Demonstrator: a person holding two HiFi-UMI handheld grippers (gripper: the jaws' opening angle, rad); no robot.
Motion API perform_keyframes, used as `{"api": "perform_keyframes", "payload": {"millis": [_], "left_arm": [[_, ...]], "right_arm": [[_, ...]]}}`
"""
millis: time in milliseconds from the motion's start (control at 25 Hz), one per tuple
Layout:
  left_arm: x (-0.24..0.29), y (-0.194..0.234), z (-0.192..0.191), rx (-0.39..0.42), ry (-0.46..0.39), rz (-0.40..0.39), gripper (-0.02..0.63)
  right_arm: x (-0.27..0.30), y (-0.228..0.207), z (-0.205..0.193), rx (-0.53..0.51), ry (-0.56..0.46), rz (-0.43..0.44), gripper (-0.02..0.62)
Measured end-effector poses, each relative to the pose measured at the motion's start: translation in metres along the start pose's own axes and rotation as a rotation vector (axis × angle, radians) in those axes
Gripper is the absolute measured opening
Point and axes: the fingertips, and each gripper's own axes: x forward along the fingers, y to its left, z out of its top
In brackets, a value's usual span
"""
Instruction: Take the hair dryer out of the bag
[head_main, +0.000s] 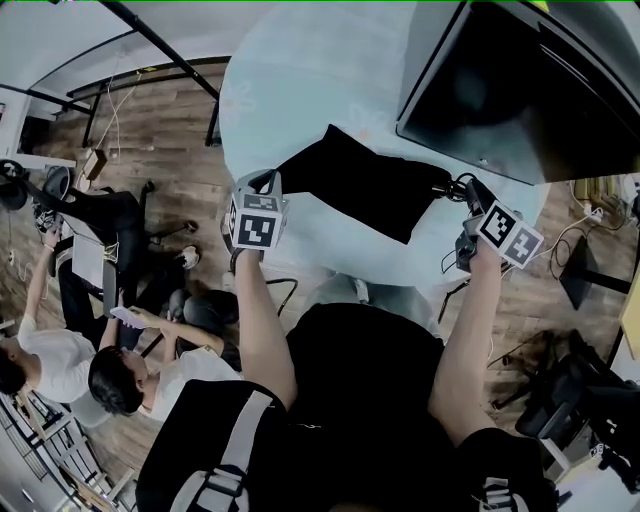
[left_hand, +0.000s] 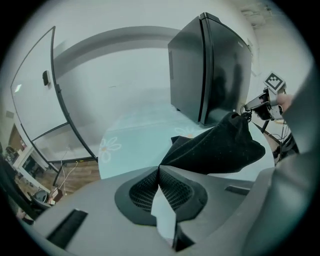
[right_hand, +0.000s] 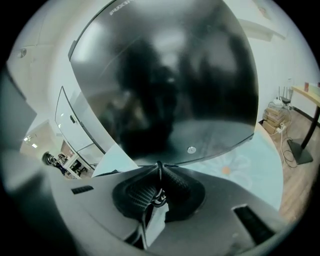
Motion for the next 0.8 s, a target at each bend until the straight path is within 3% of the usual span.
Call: {"api": "perform_keyframes", "payload": {"millis": [280,800], "left_arm": [[-0.011,0.037,-0.015,-0.075,0.016,0.102,0.014],[-0.016,0.059,-0.023,-0.112,0.043,0.22,0.012]], "right_arm": [[-0.008,-0.013,0.013,0.016,-0.035,-0.026,0.031],[-0.039,-0.054,0.034,0.081,-0.129,-0.109,0.031]]}}
